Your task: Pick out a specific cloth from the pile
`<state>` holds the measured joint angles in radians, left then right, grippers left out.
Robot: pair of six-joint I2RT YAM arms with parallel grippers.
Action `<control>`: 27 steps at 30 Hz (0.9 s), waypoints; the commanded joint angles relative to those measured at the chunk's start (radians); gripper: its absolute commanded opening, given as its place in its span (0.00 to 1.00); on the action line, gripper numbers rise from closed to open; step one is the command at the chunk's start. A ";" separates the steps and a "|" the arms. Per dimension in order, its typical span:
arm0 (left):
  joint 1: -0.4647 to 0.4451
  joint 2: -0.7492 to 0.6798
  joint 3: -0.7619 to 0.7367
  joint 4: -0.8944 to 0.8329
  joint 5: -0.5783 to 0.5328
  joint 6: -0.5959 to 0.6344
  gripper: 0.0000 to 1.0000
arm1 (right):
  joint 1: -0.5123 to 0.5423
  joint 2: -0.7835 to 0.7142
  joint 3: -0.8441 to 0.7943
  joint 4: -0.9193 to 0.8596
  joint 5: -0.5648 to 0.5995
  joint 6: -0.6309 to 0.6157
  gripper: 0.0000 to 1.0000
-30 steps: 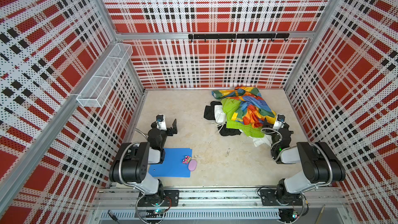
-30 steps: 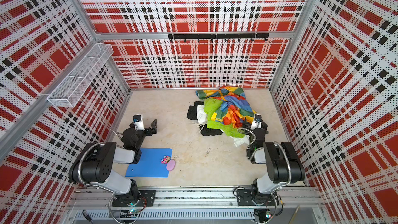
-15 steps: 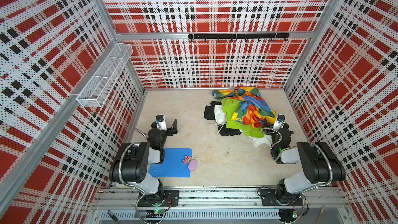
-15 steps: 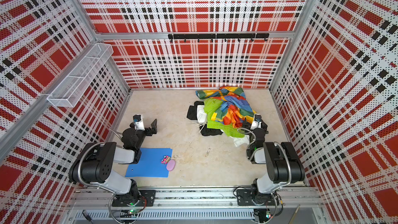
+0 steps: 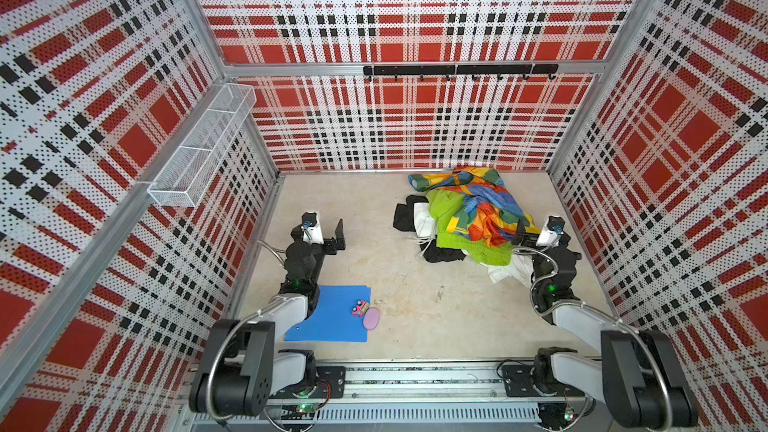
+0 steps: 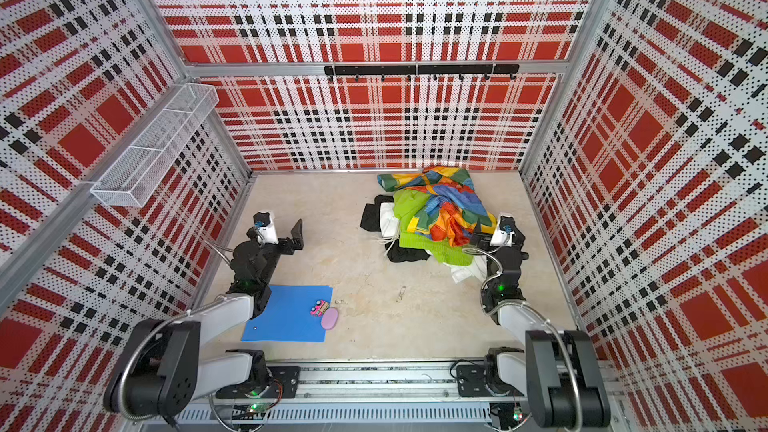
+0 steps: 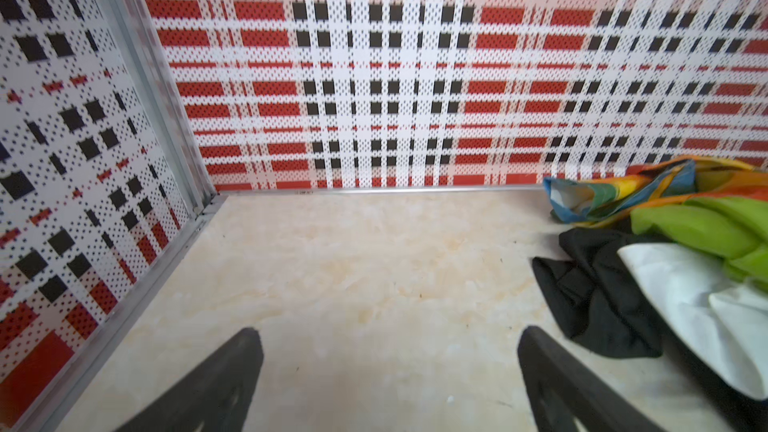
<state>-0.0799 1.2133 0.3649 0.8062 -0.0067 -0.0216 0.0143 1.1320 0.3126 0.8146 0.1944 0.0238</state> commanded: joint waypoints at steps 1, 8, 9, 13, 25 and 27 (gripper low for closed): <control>-0.037 -0.069 0.072 -0.170 -0.024 -0.084 0.99 | 0.009 -0.092 0.129 -0.278 0.005 0.099 1.00; -0.129 -0.142 0.258 -0.418 0.002 -0.172 0.99 | 0.016 -0.145 0.337 -0.552 0.035 0.254 1.00; -0.136 -0.147 0.292 -0.459 0.016 -0.185 0.99 | 0.016 -0.148 0.360 -0.574 0.026 0.269 1.00; -0.141 -0.153 0.429 -0.626 0.102 -0.235 0.99 | 0.016 -0.151 0.455 -0.666 -0.013 0.353 1.00; -0.155 -0.003 0.776 -1.009 0.517 -0.241 0.99 | 0.107 -0.118 0.537 -0.612 -0.277 0.424 0.99; -0.129 0.030 0.823 -1.068 0.581 -0.206 0.99 | 0.148 -0.097 0.563 -0.634 -0.254 0.407 1.00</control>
<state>-0.2237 1.2114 1.1297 -0.1215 0.4099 -0.2600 0.1230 1.0115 0.8265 0.1604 -0.0319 0.4362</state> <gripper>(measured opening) 0.992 0.995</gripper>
